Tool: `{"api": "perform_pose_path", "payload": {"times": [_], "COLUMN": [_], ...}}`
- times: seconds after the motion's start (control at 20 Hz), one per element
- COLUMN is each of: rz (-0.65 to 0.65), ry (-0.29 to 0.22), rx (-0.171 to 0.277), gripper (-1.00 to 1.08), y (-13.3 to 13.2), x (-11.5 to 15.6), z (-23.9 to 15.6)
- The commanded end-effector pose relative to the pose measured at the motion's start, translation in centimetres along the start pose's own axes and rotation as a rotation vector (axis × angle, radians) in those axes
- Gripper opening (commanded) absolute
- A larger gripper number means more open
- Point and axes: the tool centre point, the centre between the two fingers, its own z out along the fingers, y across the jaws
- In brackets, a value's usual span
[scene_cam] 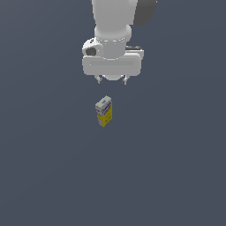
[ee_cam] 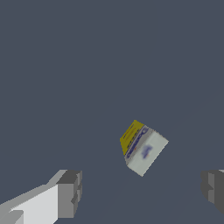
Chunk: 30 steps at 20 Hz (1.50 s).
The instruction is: Pick up the object and move it to a goal position.
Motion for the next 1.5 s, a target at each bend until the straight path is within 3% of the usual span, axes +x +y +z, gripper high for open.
{"api": "perform_pose_path", "payload": {"times": [0.0,0.4,0.8,1.45], "rz": [0.0,0.01,0.022,0.23], "ry": [0.0,0.002,0.002,0.007], "rx": [0.0,-0.003,-0.004,-0.006], "gripper": [1.0,1.0,1.0,1.0], "y": [0.0,2.5,2.6,3.4], "x": [0.0,-0.2,-0.2,-0.8], "z": [0.0,-0.2,0.1,4.6]}}
